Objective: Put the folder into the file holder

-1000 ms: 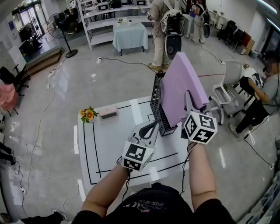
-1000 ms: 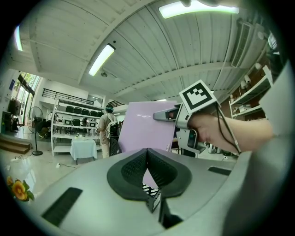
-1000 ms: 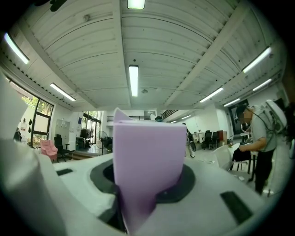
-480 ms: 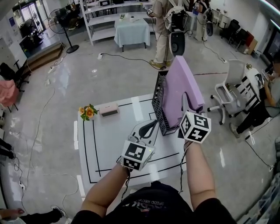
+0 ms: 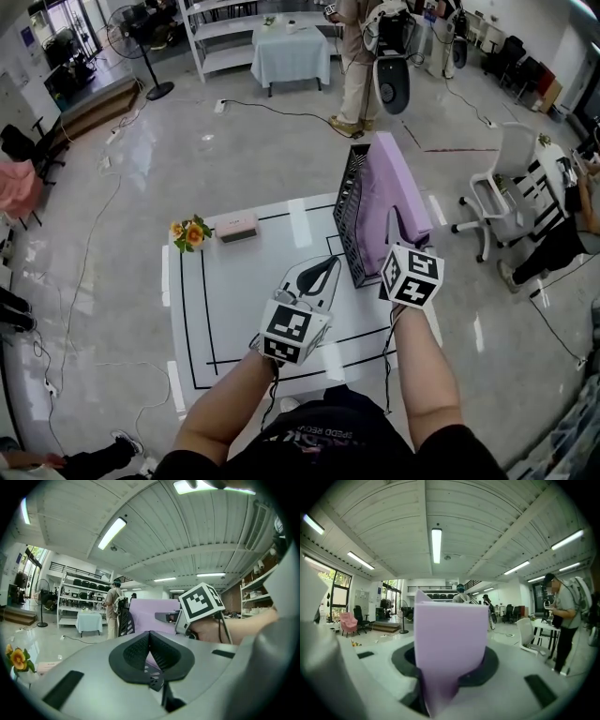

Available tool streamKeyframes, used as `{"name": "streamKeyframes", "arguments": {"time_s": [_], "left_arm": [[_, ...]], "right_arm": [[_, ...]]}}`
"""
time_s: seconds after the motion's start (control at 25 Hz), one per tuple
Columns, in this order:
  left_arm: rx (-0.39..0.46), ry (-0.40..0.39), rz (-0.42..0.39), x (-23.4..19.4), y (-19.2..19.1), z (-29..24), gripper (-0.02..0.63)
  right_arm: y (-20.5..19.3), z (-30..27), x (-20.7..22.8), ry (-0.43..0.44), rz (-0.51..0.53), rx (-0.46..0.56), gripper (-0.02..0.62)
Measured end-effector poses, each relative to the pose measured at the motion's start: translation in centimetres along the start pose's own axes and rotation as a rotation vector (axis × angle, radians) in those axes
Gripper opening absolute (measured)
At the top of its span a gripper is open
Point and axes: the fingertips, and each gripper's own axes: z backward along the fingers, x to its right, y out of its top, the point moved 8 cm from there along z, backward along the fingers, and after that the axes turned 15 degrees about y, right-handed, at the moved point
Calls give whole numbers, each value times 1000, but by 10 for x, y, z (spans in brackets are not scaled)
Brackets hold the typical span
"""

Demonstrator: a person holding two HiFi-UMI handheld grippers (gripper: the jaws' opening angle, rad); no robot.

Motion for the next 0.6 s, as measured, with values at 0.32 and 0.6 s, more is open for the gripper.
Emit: {"name": "streamKeyframes", "arguments": {"time_s": [0.32, 0.6], "left_arm": [[-23, 8, 18, -6, -6, -4, 5], [-27, 11, 23, -4, -12, -8, 5]], "right_arm": [[-18, -6, -2, -1, -7, -27, 160], [-28, -8, -2, -6, 1, -25, 166]]}}
